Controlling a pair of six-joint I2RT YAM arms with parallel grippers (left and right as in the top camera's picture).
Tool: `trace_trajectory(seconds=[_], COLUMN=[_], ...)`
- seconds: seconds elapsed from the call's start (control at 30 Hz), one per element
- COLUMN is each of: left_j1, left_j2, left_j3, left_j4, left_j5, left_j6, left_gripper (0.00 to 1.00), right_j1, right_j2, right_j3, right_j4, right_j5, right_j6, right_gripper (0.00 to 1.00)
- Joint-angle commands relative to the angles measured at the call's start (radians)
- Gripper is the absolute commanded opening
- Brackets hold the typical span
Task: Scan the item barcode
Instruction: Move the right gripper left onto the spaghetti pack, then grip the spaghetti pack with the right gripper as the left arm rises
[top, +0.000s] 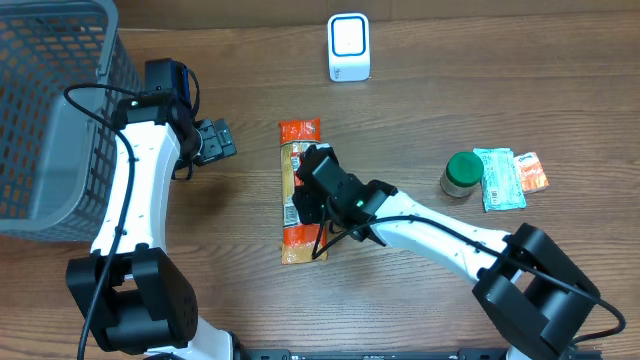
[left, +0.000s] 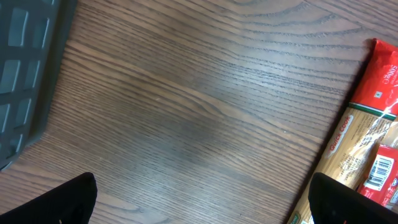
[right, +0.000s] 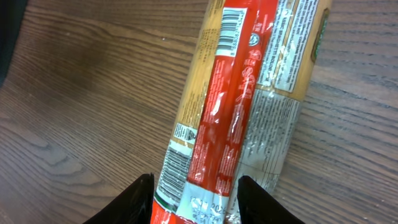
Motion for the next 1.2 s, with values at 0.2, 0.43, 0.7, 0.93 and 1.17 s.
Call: trace_trajectory(seconds=[0.2,0.43,0.7,0.93,1.17], left_j1=[0.008,0.003,0.001,-0.096,-0.212], left_j2=[-0.005,-0.005,-0.002,0.001,0.01], left_j3=[0.009,0.009,0.009,-0.056,-0.183], left_j4=[0.001,0.004,0.016,0.094,0.239], left_j5=[-0.009,-0.002,0.243,0.436,0.436], left_j6=[0.023,0.019,0.015,0.095,0.121], left_gripper=[1.0,1.0,0.99,0.04,0.04], right_j1=[0.007,0.005,-0.072,-0.126,-0.137], right_j2=[0.01,0.01,0.01,0.01,0.01], right_j3=[-0.004,-0.004,-0.004,-0.004,-0.004], right_j4=[-0.034,-0.052,-0.081,-0.12,-0.119], right_j5=[0.035,-0.011,-0.127,-0.167,-0.255], right_j6=[-0.008,-0.002,0.023,0.023,0.023], right_gripper=[0.45,0.44,0.42,0.42,0.41])
